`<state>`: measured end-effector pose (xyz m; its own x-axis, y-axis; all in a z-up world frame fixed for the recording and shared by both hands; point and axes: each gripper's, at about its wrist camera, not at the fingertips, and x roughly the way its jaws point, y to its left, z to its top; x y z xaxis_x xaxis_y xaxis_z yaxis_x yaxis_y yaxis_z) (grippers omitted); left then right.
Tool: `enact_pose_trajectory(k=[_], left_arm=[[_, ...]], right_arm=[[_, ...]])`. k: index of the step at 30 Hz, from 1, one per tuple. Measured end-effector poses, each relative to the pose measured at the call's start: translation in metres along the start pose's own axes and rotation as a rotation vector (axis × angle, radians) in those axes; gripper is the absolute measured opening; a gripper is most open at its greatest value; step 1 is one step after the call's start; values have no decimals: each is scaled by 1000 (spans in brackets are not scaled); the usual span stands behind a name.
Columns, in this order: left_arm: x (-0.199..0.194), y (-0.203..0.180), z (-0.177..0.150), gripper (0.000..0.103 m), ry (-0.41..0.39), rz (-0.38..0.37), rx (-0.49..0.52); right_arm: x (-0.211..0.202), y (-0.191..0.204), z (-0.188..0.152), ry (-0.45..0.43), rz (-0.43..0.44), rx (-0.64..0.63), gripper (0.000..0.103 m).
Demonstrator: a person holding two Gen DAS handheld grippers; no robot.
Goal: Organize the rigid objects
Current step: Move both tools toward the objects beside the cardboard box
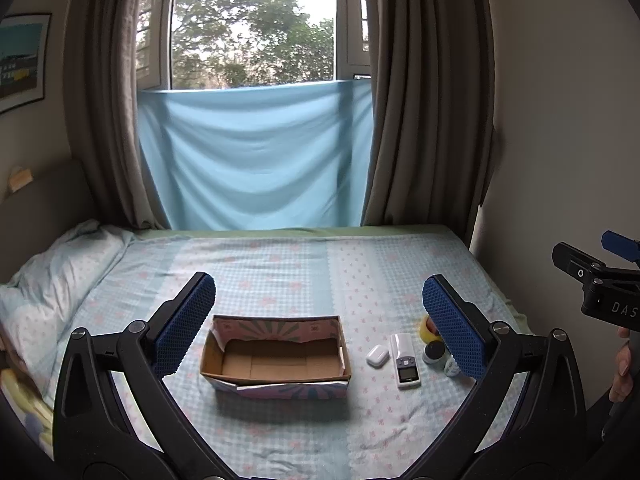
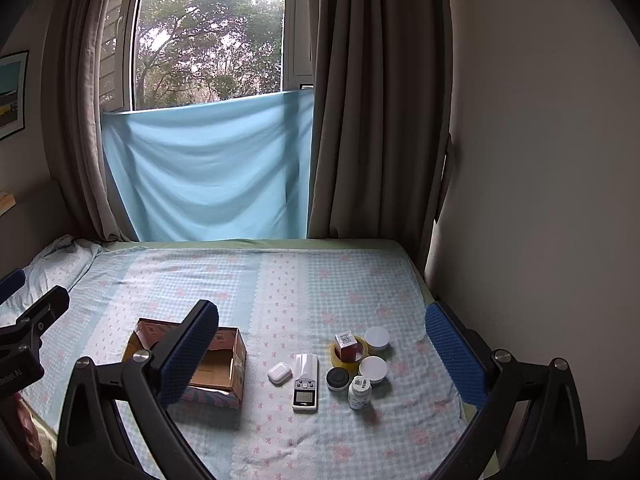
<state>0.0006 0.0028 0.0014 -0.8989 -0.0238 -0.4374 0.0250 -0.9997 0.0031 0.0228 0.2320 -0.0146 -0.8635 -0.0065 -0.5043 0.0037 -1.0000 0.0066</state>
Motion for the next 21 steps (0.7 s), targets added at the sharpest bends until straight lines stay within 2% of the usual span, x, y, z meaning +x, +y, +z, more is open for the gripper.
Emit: enact_pose_trajectory(k=[6, 11, 21], left_arm=[[4, 0, 1, 103, 15, -4, 8], [9, 2, 0, 103, 49, -43, -5], [10, -1, 0, 103, 60, -46, 6]], right_arm=[[0, 0, 0, 0, -6, -1, 103], [0, 1, 0, -2, -10, -1, 103], [-1, 1, 1, -3, -10, 3, 103]])
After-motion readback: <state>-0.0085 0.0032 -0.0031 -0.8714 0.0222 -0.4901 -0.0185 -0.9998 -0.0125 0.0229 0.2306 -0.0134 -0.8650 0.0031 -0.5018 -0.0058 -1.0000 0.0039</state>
